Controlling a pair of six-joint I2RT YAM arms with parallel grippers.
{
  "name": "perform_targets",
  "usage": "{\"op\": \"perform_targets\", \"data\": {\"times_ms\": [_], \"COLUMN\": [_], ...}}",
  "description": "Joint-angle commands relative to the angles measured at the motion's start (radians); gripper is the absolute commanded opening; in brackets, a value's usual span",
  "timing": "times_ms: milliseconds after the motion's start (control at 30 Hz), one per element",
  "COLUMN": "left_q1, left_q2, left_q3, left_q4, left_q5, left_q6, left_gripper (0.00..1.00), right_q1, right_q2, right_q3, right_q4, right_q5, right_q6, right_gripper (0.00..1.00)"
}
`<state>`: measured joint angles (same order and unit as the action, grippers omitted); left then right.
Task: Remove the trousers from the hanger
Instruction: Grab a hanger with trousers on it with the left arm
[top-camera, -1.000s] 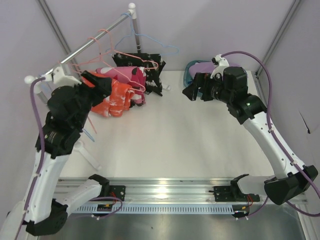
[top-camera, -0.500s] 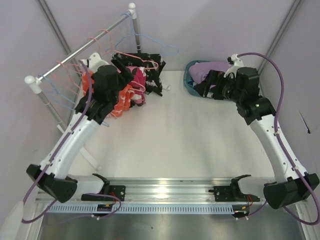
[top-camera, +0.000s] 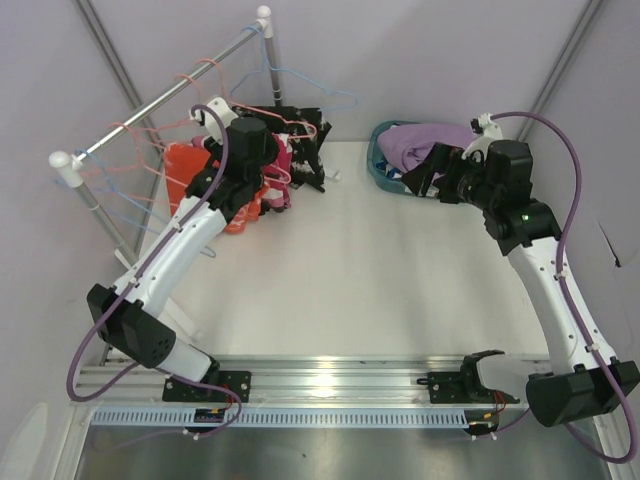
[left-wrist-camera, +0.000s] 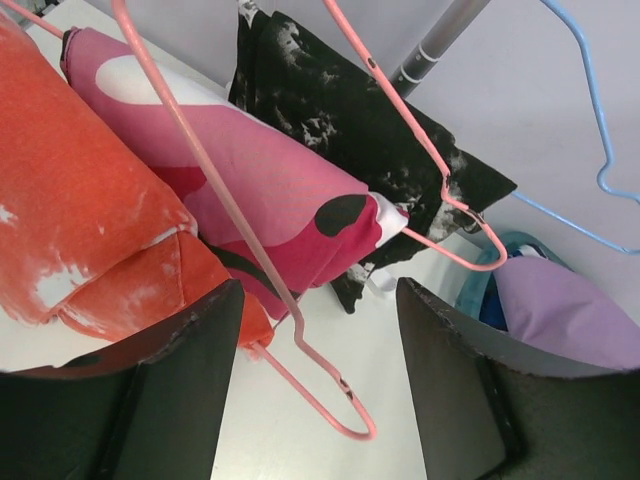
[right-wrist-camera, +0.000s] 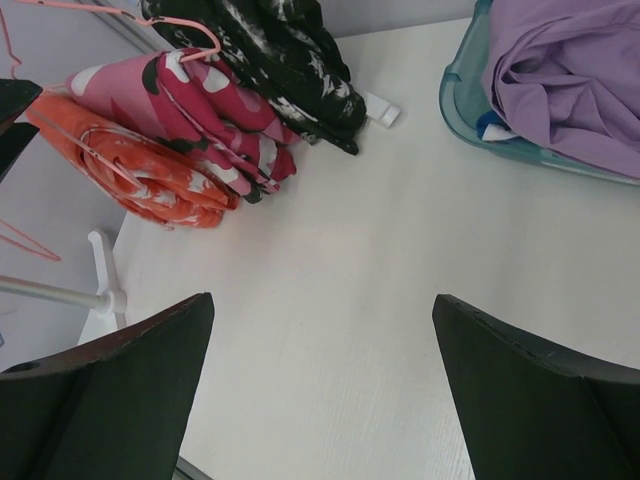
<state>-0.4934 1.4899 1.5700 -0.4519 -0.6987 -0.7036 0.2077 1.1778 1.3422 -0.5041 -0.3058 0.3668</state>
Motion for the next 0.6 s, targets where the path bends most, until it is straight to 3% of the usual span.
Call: {"op": "perform_targets", "data": {"times_ms": [0,300,467,567], "left_q1": [-0.004,-0.005,-0.004,-0.005], "left_q2": [0.023,0.073,0.076,0.075], "left_q3": [0.054,0.051,0.051,0.050], "left_q4": [0.055,0.041,0.058,0.061], "left_q5": [-0.064,-0.176,-0.191,-0.188], "left_q6": [0.016,0.026,0.049,0.053], "left_gripper": [0.67,0.59,0.35,0.28], "right_q1": [-0.013,-0.037,-0.044,-0.045], "right_q2": [-0.035,-0.060,-0.064,-0.063], "right_q3": [-0.009,-0.029,-0.037,-0.037], "right_q4": [0.016,0.015,0.016,0.019], "right_q5": [-0.018,-0.015,-0.018,-0.026], "right_q6": [0.006,0.004,0.008,0.014], "right_gripper": [0.99,0.99,0.99,0.99]}}
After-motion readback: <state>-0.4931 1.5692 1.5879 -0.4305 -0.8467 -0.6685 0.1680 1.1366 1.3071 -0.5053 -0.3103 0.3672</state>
